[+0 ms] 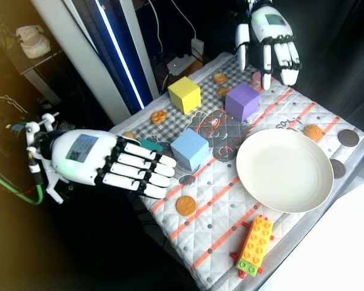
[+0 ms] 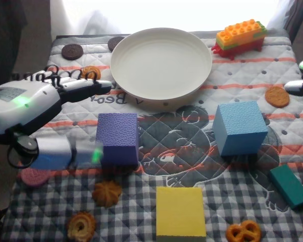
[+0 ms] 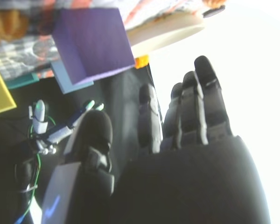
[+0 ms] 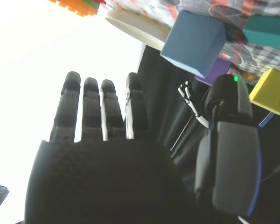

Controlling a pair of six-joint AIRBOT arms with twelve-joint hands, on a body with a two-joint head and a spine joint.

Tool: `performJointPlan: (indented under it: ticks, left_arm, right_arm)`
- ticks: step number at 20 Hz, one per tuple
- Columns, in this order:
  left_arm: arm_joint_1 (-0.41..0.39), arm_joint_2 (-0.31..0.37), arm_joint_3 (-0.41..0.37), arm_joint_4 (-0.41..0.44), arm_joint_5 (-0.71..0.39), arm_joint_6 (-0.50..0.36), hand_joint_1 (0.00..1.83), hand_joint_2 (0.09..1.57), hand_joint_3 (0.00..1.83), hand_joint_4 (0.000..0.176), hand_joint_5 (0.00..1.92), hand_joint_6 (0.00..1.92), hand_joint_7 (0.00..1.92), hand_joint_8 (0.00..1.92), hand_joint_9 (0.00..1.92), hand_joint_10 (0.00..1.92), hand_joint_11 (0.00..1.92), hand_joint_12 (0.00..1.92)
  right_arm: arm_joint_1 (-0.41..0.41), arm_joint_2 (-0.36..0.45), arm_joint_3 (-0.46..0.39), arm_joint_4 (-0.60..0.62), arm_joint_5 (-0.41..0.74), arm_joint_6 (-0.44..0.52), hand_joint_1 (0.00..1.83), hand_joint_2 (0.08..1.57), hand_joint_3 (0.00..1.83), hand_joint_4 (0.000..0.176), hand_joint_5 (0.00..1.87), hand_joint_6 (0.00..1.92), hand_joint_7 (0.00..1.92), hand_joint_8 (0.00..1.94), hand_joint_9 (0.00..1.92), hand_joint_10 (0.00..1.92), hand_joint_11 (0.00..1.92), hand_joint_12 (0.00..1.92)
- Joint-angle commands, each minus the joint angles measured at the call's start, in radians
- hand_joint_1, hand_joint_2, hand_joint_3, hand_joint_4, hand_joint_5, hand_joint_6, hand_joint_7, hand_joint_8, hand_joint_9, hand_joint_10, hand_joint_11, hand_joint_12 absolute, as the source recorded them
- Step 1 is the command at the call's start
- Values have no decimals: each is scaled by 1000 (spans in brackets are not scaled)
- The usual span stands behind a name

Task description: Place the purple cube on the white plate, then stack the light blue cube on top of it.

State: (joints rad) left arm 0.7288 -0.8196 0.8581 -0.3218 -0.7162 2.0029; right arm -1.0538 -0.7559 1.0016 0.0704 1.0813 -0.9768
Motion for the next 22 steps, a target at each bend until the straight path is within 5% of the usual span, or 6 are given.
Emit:
performJointPlan:
  ticks: [1,11,16,20,21,22]
  left_arm:
    - [-21,-5,6,19,-73,-4,694,850,0,174,211,0,173,0,273,1,0,820]
    - [-99,-88,83,34,59,-4,937,829,8,169,243,11,339,16,464,38,0,852]
    - [-112,-133,115,26,70,-4,1113,947,0,38,727,1,630,20,633,118,109,1309]
    - [-119,-145,123,2,36,-4,1137,1031,2,0,888,8,727,332,450,1335,294,1662]
    - [-125,-145,122,2,22,-4,1102,1084,12,0,975,754,580,857,406,1601,287,1828]
    - [-134,-143,122,2,9,-4,1066,1121,4,35,942,990,467,1178,349,1681,253,1902]
  right_arm:
    - [12,6,6,20,113,2,189,1370,4,141,330,2,260,1,275,7,72,543]
    - [6,6,6,20,113,10,366,1378,1,138,348,3,284,5,312,11,89,647]
    - [3,5,6,20,113,16,424,1371,0,127,371,1,298,1,355,2,127,762]
    - [-1,3,6,20,113,20,467,1368,0,101,387,2,319,2,367,2,143,791]
    - [-3,3,6,20,113,21,468,1373,2,104,379,0,313,0,360,0,139,784]
    - [-3,3,6,20,113,21,455,1379,3,106,378,0,318,1,362,1,142,774]
